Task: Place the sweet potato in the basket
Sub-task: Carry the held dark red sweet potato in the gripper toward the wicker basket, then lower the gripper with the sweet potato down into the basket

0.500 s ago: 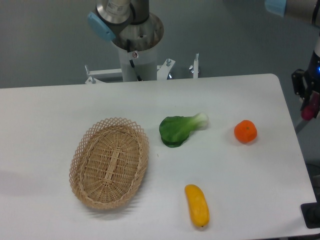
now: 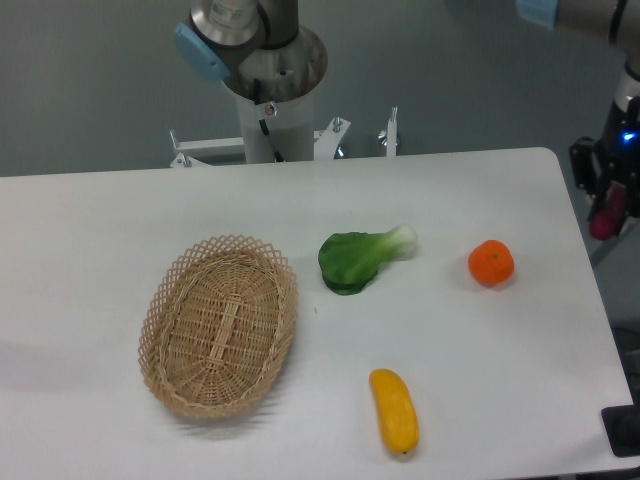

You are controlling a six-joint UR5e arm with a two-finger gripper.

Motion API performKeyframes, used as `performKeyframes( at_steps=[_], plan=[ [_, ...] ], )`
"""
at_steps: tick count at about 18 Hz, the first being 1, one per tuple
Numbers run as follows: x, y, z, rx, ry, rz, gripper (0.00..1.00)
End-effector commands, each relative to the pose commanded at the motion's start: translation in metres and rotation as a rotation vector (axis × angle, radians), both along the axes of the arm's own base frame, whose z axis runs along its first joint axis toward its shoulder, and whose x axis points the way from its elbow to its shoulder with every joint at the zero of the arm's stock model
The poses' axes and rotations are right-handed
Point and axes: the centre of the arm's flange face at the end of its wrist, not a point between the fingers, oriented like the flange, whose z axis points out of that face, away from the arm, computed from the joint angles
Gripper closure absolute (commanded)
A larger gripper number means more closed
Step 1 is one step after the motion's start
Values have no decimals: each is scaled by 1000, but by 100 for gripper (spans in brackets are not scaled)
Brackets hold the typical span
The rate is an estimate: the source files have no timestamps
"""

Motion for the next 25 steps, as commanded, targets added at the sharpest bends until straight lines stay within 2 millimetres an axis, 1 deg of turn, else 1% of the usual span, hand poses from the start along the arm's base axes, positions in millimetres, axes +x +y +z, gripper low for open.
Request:
performKeyframes(
  at_steps=[2,5,7,8,9,11,14,15,17,19,20,22,23,24,25],
  plan=[
    [21,29,-3,7,-24,24,73],
    [53,65,-8,25,-63,100,73],
    [79,97,-11,43,-75,143,73],
    [89,109,-13,46,-74,173,73],
    [104,124,-16,47,-73,194,73],
    [136,151,-31,39,-78,241,73],
    [179,184,-45,61,-84,294,73],
    [193,193,-49,63,-93,304,73],
    [226,208,-69,35,-126,308,73],
    [257,217,-89,-6,-139,321,73],
    [272,222,-95,-19,-142,312,73],
    [295,232,-111,-46,-158,278,73],
    [308,240,-124,-64,-168,254,73],
    [322,247,-131,-68,-166,227,73],
    [333,248,-142,-85,-172,210,73]
  ],
)
